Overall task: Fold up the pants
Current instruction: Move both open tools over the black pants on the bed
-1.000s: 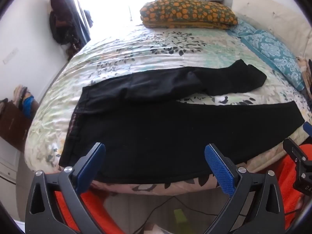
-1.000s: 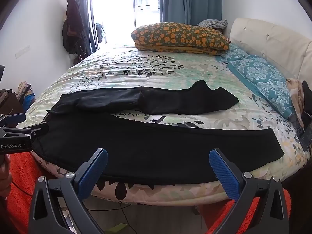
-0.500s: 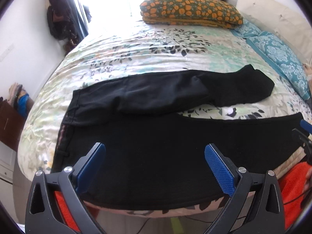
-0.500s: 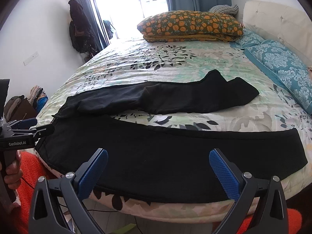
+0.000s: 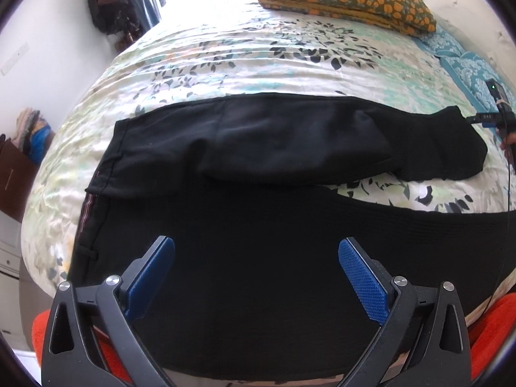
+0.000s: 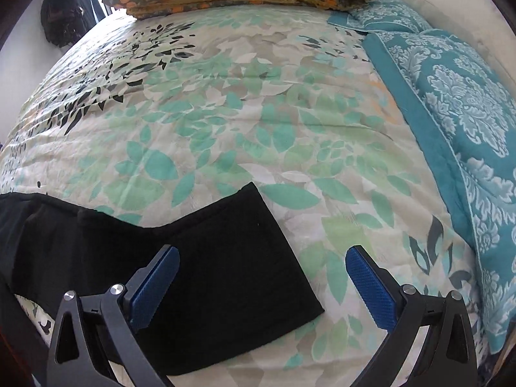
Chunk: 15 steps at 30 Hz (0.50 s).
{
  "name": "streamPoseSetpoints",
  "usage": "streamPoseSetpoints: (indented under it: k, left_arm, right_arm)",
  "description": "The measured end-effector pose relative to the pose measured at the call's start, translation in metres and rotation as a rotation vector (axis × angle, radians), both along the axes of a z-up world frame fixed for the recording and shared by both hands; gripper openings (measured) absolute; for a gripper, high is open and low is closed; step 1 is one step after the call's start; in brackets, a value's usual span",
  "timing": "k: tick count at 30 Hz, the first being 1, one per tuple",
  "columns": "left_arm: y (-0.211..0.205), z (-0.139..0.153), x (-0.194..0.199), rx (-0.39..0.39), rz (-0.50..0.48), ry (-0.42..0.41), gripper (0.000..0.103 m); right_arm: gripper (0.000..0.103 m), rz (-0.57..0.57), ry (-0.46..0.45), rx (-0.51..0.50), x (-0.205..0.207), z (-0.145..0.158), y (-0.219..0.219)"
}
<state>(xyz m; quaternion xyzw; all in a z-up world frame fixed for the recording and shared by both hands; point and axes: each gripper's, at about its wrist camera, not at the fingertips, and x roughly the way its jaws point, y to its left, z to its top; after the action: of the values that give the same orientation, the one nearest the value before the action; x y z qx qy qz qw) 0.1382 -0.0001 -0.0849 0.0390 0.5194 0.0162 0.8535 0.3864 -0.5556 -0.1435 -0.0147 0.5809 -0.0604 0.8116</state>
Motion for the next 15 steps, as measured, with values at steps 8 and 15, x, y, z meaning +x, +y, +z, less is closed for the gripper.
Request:
streamPoseSetpoints:
  k: [8,15]
  left_arm:
    - [-0.003,-0.012,0.011,-0.001,-0.001,0.012,0.102]
    - [-0.007,-0.013,0.024,-0.019,0.032,0.005,0.102]
  right_arm:
    - [0.010,0.181,0.085,-0.101,0.013,-0.012,0.018]
    - [0.010,-0.152,-0.115,-0.403,0.004,0.018,-0.028]
